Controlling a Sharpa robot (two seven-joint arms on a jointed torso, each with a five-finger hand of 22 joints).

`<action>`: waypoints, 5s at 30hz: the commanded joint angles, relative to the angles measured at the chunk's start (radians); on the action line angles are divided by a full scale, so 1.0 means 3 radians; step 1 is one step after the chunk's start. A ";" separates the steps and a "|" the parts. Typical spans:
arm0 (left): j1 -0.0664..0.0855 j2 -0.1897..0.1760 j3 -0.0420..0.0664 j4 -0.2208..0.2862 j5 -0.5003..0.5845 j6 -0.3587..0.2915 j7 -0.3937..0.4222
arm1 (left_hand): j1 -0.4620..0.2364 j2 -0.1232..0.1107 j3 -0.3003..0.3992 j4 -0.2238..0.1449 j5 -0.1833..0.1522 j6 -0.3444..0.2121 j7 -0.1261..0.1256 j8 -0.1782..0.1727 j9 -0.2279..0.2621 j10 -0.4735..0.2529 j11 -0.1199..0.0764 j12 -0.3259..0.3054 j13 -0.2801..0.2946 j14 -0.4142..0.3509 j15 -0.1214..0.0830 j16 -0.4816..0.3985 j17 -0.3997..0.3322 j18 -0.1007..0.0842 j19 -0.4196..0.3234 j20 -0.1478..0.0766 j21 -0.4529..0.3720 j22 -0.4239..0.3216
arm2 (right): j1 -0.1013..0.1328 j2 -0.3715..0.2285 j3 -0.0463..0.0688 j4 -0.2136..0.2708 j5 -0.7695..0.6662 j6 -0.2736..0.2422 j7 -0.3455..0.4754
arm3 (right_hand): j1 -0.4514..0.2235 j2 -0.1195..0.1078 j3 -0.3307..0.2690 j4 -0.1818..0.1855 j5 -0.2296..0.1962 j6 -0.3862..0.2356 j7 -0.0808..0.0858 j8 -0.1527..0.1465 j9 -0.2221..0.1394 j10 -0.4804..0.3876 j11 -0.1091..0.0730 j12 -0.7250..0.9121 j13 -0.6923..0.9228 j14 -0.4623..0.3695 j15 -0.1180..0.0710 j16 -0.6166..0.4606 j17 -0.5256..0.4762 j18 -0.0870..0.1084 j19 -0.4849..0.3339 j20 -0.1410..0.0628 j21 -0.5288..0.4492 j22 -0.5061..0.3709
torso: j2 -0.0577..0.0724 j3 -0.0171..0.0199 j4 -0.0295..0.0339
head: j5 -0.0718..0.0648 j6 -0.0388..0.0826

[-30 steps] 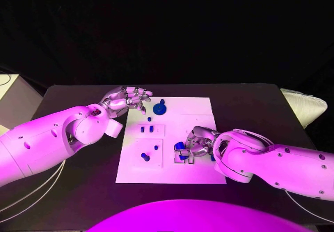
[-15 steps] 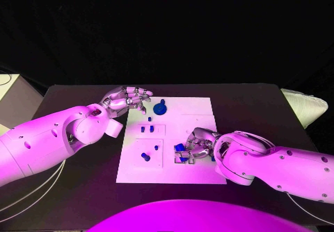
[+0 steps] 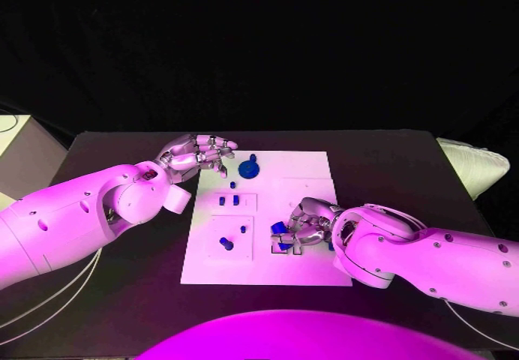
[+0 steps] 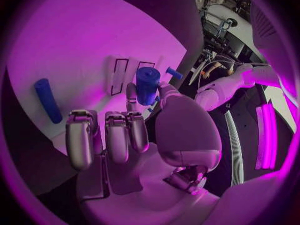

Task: Assemble the parts on the task board

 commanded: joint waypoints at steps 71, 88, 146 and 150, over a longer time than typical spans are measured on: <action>-0.0007 0.0003 0.0002 0.0007 0.0004 0.0042 0.0046 | -0.0009 0.0030 0.0007 0.0042 0.0014 -0.0010 0.0002 0.0025 -0.0006 -0.0028 -0.0003 0.0026 -0.0006 -0.0028 0.0004 -0.0020 0.0008 0.0050 0.0034 -0.0001 -0.0026 -0.0016 | -0.0216 -0.0953 0.0020 0.0175 -0.0399 -0.0170 0.0262 | 0.0616 0.0097 -0.0383 0.0003 -0.0173 0.0006 -0.0001 -0.0033 -0.0126 0.0179 -0.0009 -0.0084 0.0677 0.0329 -0.0018 -0.0005 0.0803 -0.0028 0.0255 -0.0008 -0.0046 0.0716 | 0.0001 -0.0002 0.0002 | -0.0148 -0.0014; -0.0012 -0.0001 0.0002 0.0001 0.0004 0.0085 0.0022 | -0.0006 0.0031 0.0007 0.0044 0.0014 -0.0005 0.0001 0.0031 -0.0006 -0.0028 -0.0004 0.0029 -0.0006 -0.0028 0.0003 -0.0019 0.0009 0.0051 0.0038 -0.0002 -0.0030 -0.0019 | -0.0254 -0.0790 0.0019 0.0047 -0.0690 -0.0092 0.0084 | 0.0539 0.0084 -0.0373 0.0003 -0.0173 0.0008 -0.0002 -0.0036 -0.0130 0.0176 -0.0010 -0.0091 0.0674 0.0329 -0.0019 -0.0005 0.0803 -0.0029 0.0256 -0.0009 -0.0044 0.0718 | -0.0002 0.0001 -0.0005 | -0.0130 -0.0014; -0.0016 -0.0011 0.0002 0.0020 -0.0037 0.0168 -0.0041 | -0.0010 0.0066 0.0019 0.0072 0.0015 0.0001 -0.0001 0.0049 -0.0008 -0.0035 -0.0006 0.0039 -0.0010 -0.0025 0.0002 -0.0015 0.0015 0.0052 0.0058 -0.0004 -0.0044 -0.0032 | -0.0196 -0.0561 0.0033 0.0245 0.0197 -0.0419 0.0174 | 0.0978 -0.0321 0.1028 -0.0059 0.0497 0.0094 -0.0041 -0.0037 -0.0170 0.0213 -0.0051 -0.0037 0.0725 0.0348 -0.0055 0.0040 0.0878 -0.0050 0.0286 -0.0046 0.0045 0.0779 | -0.0004 -0.0007 -0.0005 | -0.0132 -0.0014; -0.0016 -0.0012 0.0002 0.0022 -0.0039 0.0170 -0.0043 | -0.0010 0.0066 0.0019 0.0072 0.0015 0.0001 -0.0001 0.0049 -0.0008 -0.0035 -0.0006 0.0039 -0.0010 -0.0025 0.0002 -0.0015 0.0015 0.0052 0.0058 -0.0004 -0.0044 -0.0032 | -0.0208 -0.0489 0.0027 0.0206 0.0214 -0.0430 0.0135 | 0.0944 -0.0335 0.1031 -0.0053 0.0489 0.0091 -0.0040 -0.0032 -0.0166 0.0216 -0.0050 -0.0033 0.0728 0.0348 -0.0054 0.0040 0.0878 -0.0050 0.0286 -0.0046 0.0046 0.0779 | -0.0001 -0.0002 -0.0002 | -0.0129 -0.0014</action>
